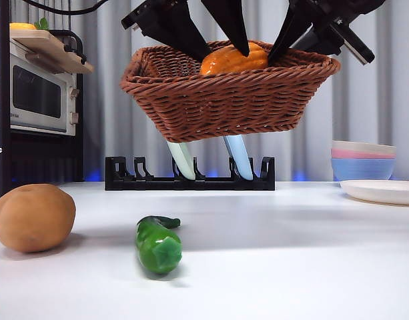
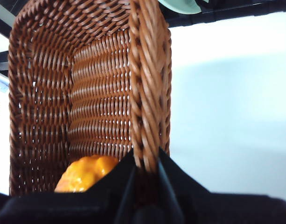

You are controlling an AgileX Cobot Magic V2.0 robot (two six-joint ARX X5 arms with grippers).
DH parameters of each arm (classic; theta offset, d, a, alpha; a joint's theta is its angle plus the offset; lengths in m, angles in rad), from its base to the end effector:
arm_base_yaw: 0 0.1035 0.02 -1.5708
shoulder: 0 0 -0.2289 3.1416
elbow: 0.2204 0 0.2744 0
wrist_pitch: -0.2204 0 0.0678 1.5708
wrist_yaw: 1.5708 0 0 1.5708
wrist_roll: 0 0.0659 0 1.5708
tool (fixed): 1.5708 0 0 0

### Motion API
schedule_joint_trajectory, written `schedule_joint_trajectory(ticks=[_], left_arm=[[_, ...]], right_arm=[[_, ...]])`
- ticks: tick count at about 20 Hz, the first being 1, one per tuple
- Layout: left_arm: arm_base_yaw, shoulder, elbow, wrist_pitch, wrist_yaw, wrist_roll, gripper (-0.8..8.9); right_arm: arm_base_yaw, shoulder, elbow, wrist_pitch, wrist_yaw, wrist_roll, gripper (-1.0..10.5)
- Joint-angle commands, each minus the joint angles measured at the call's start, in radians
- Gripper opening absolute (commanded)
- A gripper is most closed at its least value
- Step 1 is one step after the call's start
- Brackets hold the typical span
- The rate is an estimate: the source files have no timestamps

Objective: Pick up the basket,pick up the corn from the table,pick up the potato from the table,pick up the cucumber from the table,put all items into the basket

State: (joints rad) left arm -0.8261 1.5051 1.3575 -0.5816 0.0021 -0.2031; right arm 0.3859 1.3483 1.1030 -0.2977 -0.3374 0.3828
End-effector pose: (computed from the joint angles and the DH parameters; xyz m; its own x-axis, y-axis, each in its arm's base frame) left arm 0.2563 -0.2783 0.2628 0.5039 -0.5497 -0.6663 0.6301 0.7615 -0.1518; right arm 0.3208 0.1539 0.2528 0.6239 0.6108 -0.4876 -0.3942 0.7846 0.4785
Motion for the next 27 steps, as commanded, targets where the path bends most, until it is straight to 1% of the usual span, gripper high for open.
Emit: schedule_joint_trajectory(ticks=[1, 3, 4, 7, 9, 11, 14, 18, 19, 21, 22, 24, 25, 27], left_arm=[[-0.002, 0.008, -0.006, -0.01, -0.005, -0.003, 4.73], [0.002, 0.008, -0.006, -0.012, -0.01, 0.042, 4.72], [0.003, 0.002, -0.006, -0.014, -0.015, 0.05, 4.72], [0.003, -0.068, -0.006, -0.033, -0.027, 0.05, 4.72], [0.001, -0.148, -0.006, -0.068, -0.027, 0.05, 4.72], [0.001, -0.246, -0.006, -0.143, -0.027, 0.05, 4.72], [0.001, -0.389, -0.006, -0.314, -0.03, 0.048, 4.72], [0.001, -0.473, -0.009, -0.527, -0.04, 0.046, 4.71], [0.001, -0.476, -0.014, -0.571, -0.064, 0.039, 4.71], [0.002, -0.476, -0.048, -0.623, -0.163, -0.02, 4.71], [0.002, -0.476, -0.083, -0.626, -0.214, -0.06, 4.71], [0.006, -0.475, -0.168, -0.612, -0.28, -0.13, 4.71], [0.016, -0.475, -0.216, -0.585, -0.291, -0.158, 4.72], [0.052, -0.475, -0.313, -0.486, -0.251, -0.178, 4.72]], right_arm=[[0.001, -0.004, 0.0, 0.021, -0.005, 0.021, -0.1], [0.001, -0.004, 0.0, 0.022, -0.005, 0.021, -0.1], [0.0, -0.004, 0.0, 0.021, -0.005, 0.021, -0.1], [-0.01, -0.004, 0.0, 0.021, -0.005, 0.02, -0.1], [-0.019, -0.004, 0.0, 0.022, -0.005, 0.021, -0.1], [-0.03, -0.004, 0.0, 0.022, -0.005, 0.02, -0.1], [-0.054, -0.004, 0.0, 0.022, -0.005, 0.02, -0.1], [-0.091, -0.004, 0.0, 0.022, -0.005, 0.019, -0.1], [-0.099, -0.004, 0.0, 0.022, -0.005, 0.019, -0.1], [-0.112, -0.004, 0.0, 0.022, -0.005, 0.019, -0.1], [-0.115, -0.004, 0.0, 0.022, -0.005, 0.018, -0.1], [-0.119, -0.006, 0.0, 0.021, -0.006, 0.011, -0.1], [-0.119, -0.007, 0.0, 0.022, -0.006, 0.008, -0.1], [-0.119, -0.007, 0.0, 0.022, -0.006, 0.008, -0.1]])
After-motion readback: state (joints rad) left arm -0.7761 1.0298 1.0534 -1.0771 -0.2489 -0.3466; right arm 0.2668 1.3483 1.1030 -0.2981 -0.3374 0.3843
